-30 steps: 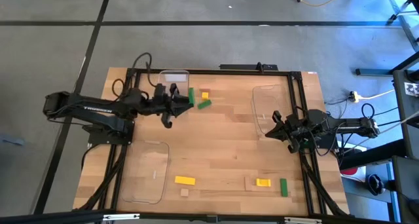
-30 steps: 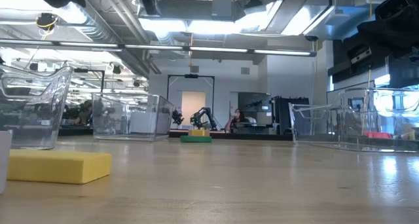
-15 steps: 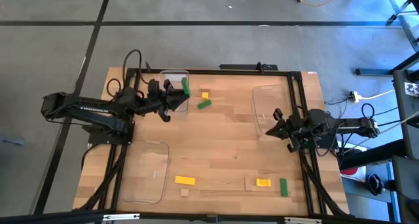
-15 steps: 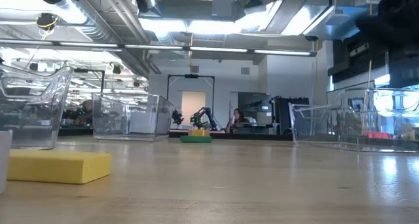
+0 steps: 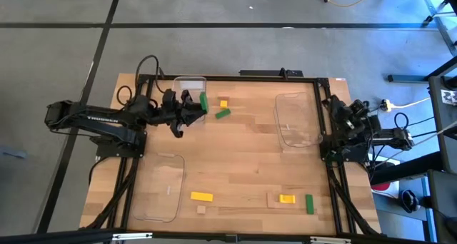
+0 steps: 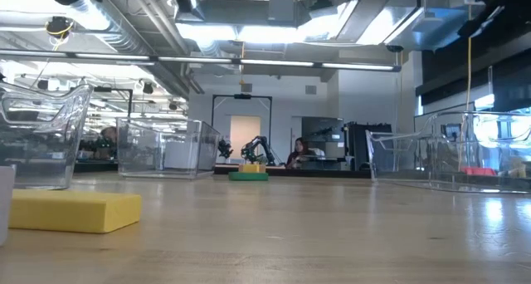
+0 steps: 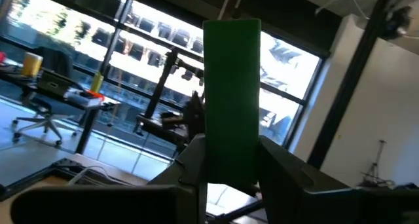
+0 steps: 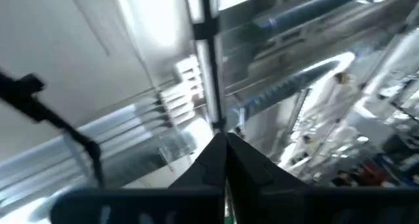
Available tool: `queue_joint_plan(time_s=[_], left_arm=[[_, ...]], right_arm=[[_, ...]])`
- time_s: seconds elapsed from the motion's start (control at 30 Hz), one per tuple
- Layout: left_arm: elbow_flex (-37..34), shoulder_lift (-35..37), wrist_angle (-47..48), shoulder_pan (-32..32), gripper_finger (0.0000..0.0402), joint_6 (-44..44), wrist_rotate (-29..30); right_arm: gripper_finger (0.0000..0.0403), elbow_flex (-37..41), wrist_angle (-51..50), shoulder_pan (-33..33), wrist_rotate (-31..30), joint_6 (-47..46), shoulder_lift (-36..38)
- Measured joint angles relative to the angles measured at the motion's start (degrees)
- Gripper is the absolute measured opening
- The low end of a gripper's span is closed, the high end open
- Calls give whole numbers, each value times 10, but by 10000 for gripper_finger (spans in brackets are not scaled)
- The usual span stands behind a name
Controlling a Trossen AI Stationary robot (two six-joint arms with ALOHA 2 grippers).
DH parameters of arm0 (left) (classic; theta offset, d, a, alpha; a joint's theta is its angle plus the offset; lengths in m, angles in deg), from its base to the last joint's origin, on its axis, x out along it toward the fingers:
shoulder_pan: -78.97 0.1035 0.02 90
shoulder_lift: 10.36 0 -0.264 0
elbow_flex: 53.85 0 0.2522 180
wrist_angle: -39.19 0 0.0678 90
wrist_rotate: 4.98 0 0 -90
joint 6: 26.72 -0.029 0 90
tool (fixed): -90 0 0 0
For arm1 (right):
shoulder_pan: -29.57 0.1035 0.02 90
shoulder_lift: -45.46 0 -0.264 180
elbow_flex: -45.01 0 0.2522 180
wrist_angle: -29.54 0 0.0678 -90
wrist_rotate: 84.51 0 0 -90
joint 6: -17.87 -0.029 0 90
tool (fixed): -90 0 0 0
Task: Sort & place blocks by color
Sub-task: Put the bottom left green block into the top left transparent bin
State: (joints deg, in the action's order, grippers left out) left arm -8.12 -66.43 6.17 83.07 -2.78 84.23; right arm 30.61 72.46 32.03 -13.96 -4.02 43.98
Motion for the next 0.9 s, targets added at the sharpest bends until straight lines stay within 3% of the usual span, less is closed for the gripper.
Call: queue_joint_plan(time_s=[0.2, 0.4, 0.53, 0.67, 0.9], left_arm=[[0, 9, 36, 1, 87, 0, -91], [0, 39, 71, 23, 87, -3, -156], [0, 61, 85, 37, 87, -5, -176], [0, 64, 90, 41, 87, -5, -180], [0, 64, 126, 41, 87, -5, -130]], right_arm=[[10, -16, -24, 0, -11, -49, -48], [10, -140, -107, 0, 31, -49, -189], [16, -256, -305, 0, 32, -51, -273], [54, -374, -527, 0, 51, -96, -331], [136, -526, -783, 0, 184, -131, -401]])
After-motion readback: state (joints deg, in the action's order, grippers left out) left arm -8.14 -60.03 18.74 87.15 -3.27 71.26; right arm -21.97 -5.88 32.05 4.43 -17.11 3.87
